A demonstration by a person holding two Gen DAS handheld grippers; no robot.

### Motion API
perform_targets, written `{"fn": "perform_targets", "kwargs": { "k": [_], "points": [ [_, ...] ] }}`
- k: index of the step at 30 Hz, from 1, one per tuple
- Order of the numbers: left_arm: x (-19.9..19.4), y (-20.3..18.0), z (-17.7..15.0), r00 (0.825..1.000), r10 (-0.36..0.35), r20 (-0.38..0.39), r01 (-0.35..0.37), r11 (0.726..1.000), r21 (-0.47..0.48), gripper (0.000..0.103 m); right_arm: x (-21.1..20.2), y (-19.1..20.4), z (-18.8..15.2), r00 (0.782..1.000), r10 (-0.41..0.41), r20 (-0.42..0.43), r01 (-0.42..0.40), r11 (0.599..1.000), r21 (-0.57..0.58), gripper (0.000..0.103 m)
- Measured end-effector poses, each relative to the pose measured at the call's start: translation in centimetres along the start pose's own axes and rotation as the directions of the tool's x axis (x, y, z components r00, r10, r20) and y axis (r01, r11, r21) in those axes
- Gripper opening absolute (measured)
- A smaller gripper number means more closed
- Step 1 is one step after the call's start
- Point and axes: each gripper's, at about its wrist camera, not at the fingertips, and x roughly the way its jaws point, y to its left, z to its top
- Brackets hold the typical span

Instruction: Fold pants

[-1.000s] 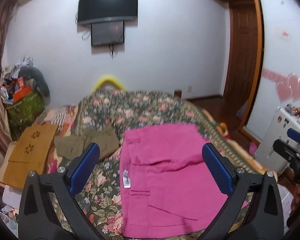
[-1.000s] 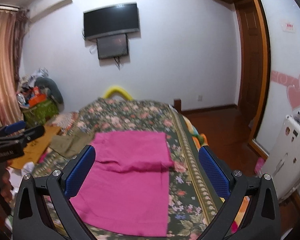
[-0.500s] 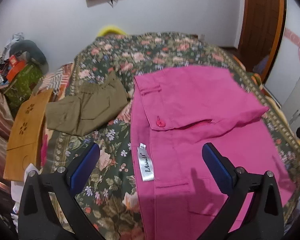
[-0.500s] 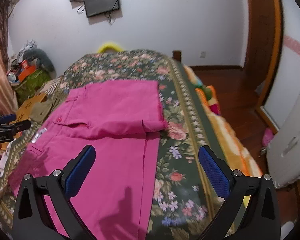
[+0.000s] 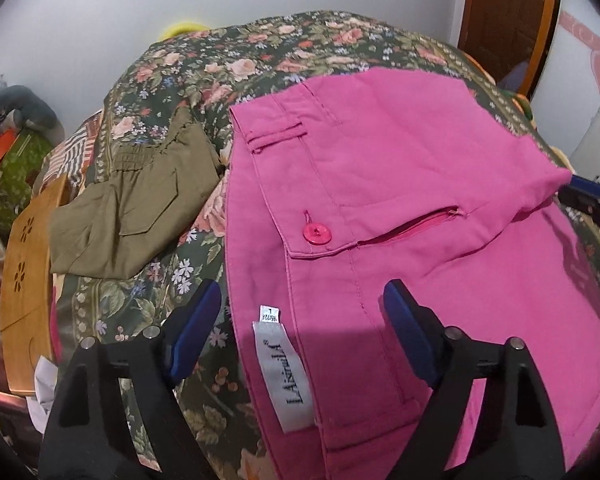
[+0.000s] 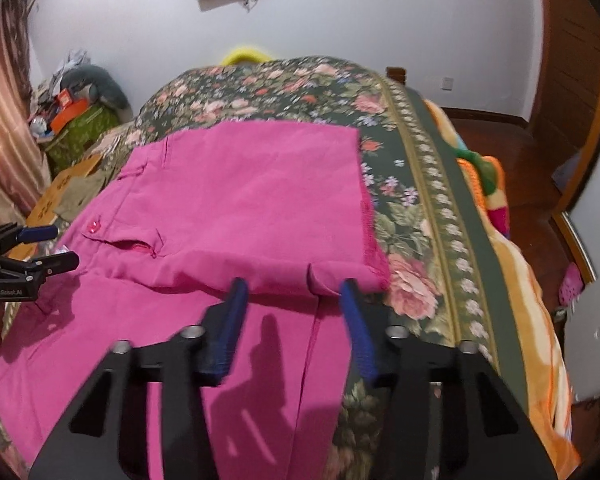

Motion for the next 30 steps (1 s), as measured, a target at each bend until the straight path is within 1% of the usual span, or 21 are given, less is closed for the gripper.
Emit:
{"fn": "perform_targets", "kwargs": {
  "k": [2,4,6,7,8,10,14,15,16,17,18,20,23,24,25,27,28,30],
  "points": [
    [0.6,0.1,-0.1,1.000,0.008,-0.016,-0.008,1.000,-0.001,0.084,0.5,0.0,0.2,1.000,-0.006,-0.002,0.006,1.000,-0.023,0.033],
    [1.3,0.4,-0.3,0.999,0.009,-0.033,-0.009,1.000,-0.012,0.084,0.8,0.2,0.2,1.000,-0.003,0.007,0.004,0.999,-0.049,0.023],
    [1.7,0.8,-0.5,0.999,-0.006,-0.043,0.004,0.999,-0.034,0.084,1.1,0.1,0.4,1.000,0.007,0.005,-0.006,0.998,-0.062,0.020],
    [1.7,1.0,-0.5,0.999,-0.013,-0.044,0.011,0.999,-0.046,0.084,1.3,0.1,0.6,1.000,0.008,0.002,-0.008,0.998,-0.066,0.012],
    [1.8,1.2,-0.5,0.999,-0.015,-0.043,0.012,0.999,-0.052,0.084,1.6,-0.1,0.7,1.000,0.009,-0.005,-0.009,0.998,-0.067,0.008],
    [1.8,1.2,-0.6,0.999,-0.012,-0.039,0.010,0.999,-0.051,0.084,2.1,-0.4,1.1,1.000,0.029,-0.008,-0.030,0.999,-0.044,0.007],
    [1.5,1.1,-1.0,0.999,0.021,-0.025,-0.022,0.999,-0.043,0.084,0.8,-0.8,1.9,0.997,0.067,0.049,-0.067,0.998,0.003,0.006],
    [1.4,1.1,-1.1,0.999,0.034,-0.021,-0.035,0.998,-0.044,0.084,0.3,-0.8,2.1,0.995,0.076,0.067,-0.077,0.997,0.011,0.006],
    [1.2,1.2,-1.1,0.998,0.067,-0.015,-0.068,0.997,-0.047,0.084,-0.3,-0.8,2.4,0.993,0.081,0.085,-0.083,0.996,0.017,0.006],
    [1.2,1.4,-1.2,0.996,0.085,-0.014,-0.085,0.995,-0.053,0.084,-0.6,-0.9,2.7,0.992,0.082,0.095,-0.084,0.996,0.017,0.005],
    [1.2,1.7,-1.4,0.996,0.085,-0.015,-0.086,0.994,-0.065,0.085,-0.7,-0.9,3.0,0.992,0.078,0.099,-0.080,0.997,0.017,0.005],
    [1.5,2.4,-1.7,0.998,0.055,-0.025,-0.057,0.993,-0.102,0.085,0.6,-1.0,3.3,0.996,0.061,0.063,-0.062,0.998,0.015,0.005],
    [1.8,2.7,-1.7,0.999,0.029,-0.030,-0.032,0.992,-0.121,0.085,3.5,-1.5,2.9,1.000,0.024,-0.016,-0.023,1.000,0.016,0.005],
    [1.9,2.8,-1.7,0.999,0.028,-0.030,-0.032,0.992,-0.124,0.086,5.0,-2.0,2.6,0.998,0.025,-0.061,-0.023,0.999,0.038,0.005],
    [2.0,2.8,-1.8,0.999,0.028,-0.030,-0.032,0.991,-0.127,0.087,5.7,-2.4,2.4,0.996,0.036,-0.082,-0.031,0.998,0.058,0.005],
    [2.1,2.9,-2.0,0.999,0.028,-0.029,-0.032,0.990,-0.134,0.089,6.1,-3.3,2.3,0.995,0.059,-0.084,-0.050,0.993,0.106,0.005],
    [2.2,2.9,-2.1,0.999,0.028,-0.030,-0.032,0.990,-0.139,0.090,6.0,-3.6,2.5,0.995,0.054,-0.083,-0.043,0.991,0.126,0.005],
    [2.3,3.1,-2.1,0.999,0.020,-0.032,-0.025,0.988,-0.153,0.092,6.1,-4.0,2.7,0.995,0.016,-0.096,-0.003,0.991,0.135,0.005]
  ]
}}
